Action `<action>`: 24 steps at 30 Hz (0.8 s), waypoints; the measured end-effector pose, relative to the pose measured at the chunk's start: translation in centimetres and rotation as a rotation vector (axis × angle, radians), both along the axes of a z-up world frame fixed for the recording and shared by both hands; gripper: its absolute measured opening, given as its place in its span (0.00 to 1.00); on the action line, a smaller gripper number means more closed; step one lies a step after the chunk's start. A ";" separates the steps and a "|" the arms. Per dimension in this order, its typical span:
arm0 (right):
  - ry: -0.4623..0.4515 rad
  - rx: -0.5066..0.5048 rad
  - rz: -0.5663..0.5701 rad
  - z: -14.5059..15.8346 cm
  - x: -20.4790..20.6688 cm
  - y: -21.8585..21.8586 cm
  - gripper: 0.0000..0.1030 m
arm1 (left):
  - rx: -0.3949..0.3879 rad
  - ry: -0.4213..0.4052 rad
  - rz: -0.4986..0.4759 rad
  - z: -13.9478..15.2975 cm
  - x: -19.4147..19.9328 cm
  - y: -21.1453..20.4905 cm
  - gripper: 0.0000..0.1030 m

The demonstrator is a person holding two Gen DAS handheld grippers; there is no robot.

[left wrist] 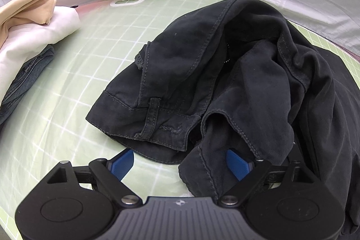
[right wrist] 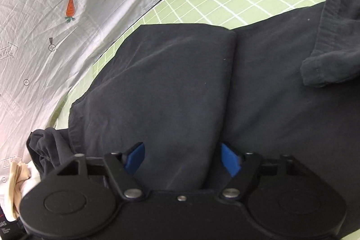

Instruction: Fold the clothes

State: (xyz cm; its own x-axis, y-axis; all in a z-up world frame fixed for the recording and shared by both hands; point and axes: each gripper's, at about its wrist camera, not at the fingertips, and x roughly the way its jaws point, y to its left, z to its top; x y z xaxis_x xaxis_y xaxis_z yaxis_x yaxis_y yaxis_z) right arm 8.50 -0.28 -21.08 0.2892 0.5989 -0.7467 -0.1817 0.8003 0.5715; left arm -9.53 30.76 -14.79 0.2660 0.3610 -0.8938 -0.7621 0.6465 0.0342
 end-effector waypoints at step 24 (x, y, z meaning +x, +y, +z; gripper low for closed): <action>-0.070 0.629 -0.362 11.0 20.4 3.7 0.06 | -0.030 0.041 -0.059 -0.8 0.6 3.4 0.98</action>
